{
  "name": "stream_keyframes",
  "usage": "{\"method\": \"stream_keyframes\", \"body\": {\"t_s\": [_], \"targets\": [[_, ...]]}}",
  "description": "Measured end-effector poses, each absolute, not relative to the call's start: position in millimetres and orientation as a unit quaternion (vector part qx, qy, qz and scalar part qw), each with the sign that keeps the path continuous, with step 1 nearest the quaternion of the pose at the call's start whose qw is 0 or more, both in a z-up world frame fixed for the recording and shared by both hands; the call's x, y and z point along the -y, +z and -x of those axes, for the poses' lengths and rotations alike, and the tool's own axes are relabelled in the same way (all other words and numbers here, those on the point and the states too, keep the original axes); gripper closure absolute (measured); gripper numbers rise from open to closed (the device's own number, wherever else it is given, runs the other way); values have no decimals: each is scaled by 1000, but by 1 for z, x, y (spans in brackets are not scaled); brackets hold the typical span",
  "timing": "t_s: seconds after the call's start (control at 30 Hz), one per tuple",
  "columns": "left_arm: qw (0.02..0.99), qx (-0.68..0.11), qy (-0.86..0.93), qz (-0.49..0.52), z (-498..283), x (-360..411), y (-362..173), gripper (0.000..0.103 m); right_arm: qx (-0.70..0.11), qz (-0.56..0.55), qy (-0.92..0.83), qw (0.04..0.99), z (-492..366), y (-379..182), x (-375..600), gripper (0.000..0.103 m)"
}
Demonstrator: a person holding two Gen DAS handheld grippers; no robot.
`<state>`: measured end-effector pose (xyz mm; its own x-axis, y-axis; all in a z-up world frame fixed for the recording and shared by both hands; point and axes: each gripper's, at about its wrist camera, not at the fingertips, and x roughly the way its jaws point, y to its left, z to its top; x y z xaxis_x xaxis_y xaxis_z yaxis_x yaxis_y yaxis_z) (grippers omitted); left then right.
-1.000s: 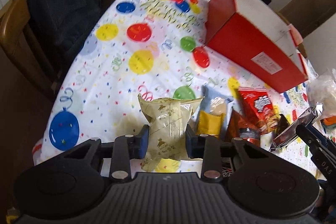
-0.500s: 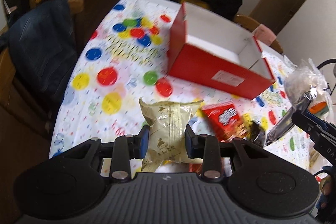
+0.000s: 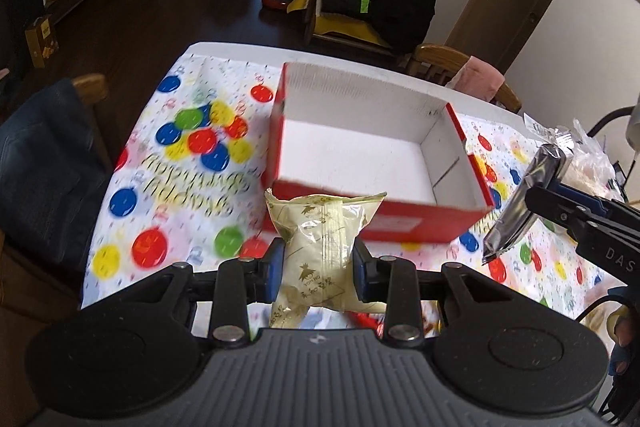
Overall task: Organize snacks
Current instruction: 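Lift both held snacks and carry them over the red box, then lower both snacks into the red box and open both tools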
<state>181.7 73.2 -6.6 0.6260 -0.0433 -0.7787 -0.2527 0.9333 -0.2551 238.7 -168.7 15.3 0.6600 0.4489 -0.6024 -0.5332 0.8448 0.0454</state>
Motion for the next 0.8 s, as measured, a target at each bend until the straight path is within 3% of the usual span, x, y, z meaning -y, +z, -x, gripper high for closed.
{"method": "stream_keyframes", "body": {"t_s": [0.4,0.8], "targets": [[882,-444,80,134,-293,-63,-5,70,-354,60,286,888,-341,6,145,62],[848,-513,97,95,-377,-54,-63,70,-441,114,301,838,-408,-62,110,63]]}}
